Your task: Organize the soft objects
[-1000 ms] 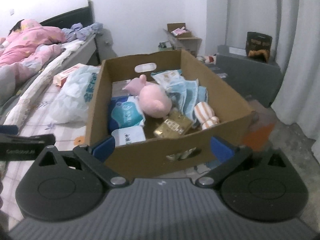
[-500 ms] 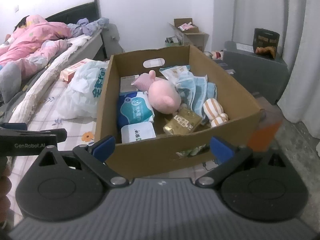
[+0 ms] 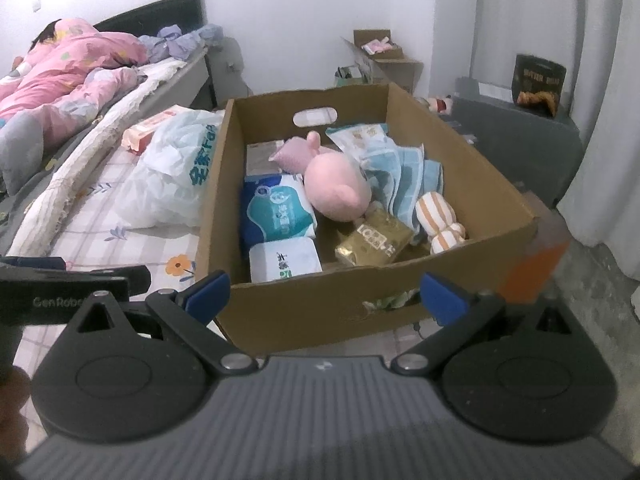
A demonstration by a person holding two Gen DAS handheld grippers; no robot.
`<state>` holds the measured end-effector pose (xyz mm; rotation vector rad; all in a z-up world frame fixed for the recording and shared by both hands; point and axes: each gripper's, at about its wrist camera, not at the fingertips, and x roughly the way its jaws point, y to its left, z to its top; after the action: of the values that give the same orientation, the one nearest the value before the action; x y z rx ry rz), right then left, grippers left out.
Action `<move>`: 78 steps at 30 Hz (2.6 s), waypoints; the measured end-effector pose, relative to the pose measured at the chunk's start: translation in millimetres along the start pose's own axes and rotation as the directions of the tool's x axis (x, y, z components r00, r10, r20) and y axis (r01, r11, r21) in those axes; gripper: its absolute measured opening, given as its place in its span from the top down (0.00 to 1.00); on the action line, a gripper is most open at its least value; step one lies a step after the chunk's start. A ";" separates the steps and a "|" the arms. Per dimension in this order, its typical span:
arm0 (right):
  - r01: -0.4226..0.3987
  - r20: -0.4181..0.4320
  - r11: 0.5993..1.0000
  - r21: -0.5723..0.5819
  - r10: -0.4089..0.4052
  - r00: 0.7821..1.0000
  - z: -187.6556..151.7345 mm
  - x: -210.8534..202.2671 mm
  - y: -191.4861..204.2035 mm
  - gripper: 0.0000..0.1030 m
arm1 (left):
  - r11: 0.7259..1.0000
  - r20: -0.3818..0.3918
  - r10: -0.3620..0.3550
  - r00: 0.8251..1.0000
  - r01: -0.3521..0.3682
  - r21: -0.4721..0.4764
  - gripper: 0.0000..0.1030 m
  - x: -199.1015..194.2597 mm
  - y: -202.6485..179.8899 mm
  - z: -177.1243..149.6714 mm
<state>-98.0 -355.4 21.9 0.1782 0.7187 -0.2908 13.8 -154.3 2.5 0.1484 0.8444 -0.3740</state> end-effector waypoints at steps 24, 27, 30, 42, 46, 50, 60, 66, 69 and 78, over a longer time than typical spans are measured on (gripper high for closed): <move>0.007 -0.065 1.000 0.015 -0.006 0.998 -3.9 25.4 -10.3 0.01 | 0.998 -0.031 0.027 0.999 -0.025 0.051 0.00 12.0 -14.3 -2.2; 0.009 -0.064 1.000 0.013 -0.008 0.998 -3.9 24.8 -12.3 0.01 | 0.998 -0.031 0.026 0.999 -0.024 0.051 0.00 12.2 -14.7 -2.0; 0.011 -0.063 1.000 0.012 -0.010 0.998 -3.4 23.8 -13.6 0.01 | 0.998 -0.028 0.024 0.999 -0.023 0.054 0.00 11.5 -15.7 -2.0; 0.022 -0.067 1.000 0.009 -0.021 0.998 -3.4 23.3 -15.2 0.01 | 0.999 -0.042 0.014 0.999 -0.012 0.053 0.00 13.9 -16.7 -1.2; 0.023 -0.071 1.000 0.010 -0.022 0.997 -3.6 24.0 -16.0 0.01 | 0.998 -0.048 0.013 0.999 -0.010 0.054 0.00 14.9 -17.7 -1.5; 0.026 -0.074 1.000 0.008 -0.025 0.997 -3.8 24.6 -16.0 0.01 | 0.998 -0.051 0.013 0.999 -0.010 0.055 0.00 15.8 -18.0 -1.7; 0.025 -0.075 1.000 0.009 -0.024 0.997 -4.0 24.9 -16.0 0.01 | 0.998 -0.054 0.013 0.998 -0.010 0.056 0.00 16.7 -18.3 -2.6; 0.029 -0.076 1.000 0.006 -0.028 0.997 -5.2 25.4 -16.2 0.01 | 0.998 -0.057 0.009 0.998 -0.006 0.058 0.00 17.1 -18.4 -3.4; 0.028 -0.076 1.000 0.006 -0.028 0.997 -5.2 25.4 -16.1 0.01 | 0.998 -0.056 0.010 0.998 -0.006 0.057 0.00 17.1 -18.4 -3.3; 0.029 -0.076 1.000 0.006 -0.028 0.997 -5.2 25.5 -15.9 0.01 | 0.998 -0.056 0.009 0.998 -0.006 0.057 0.00 17.2 -18.1 -3.1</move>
<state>-88.1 -374.2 0.0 0.1864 0.7960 -0.3150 15.1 -174.7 -12.1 0.2158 0.8893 -0.3884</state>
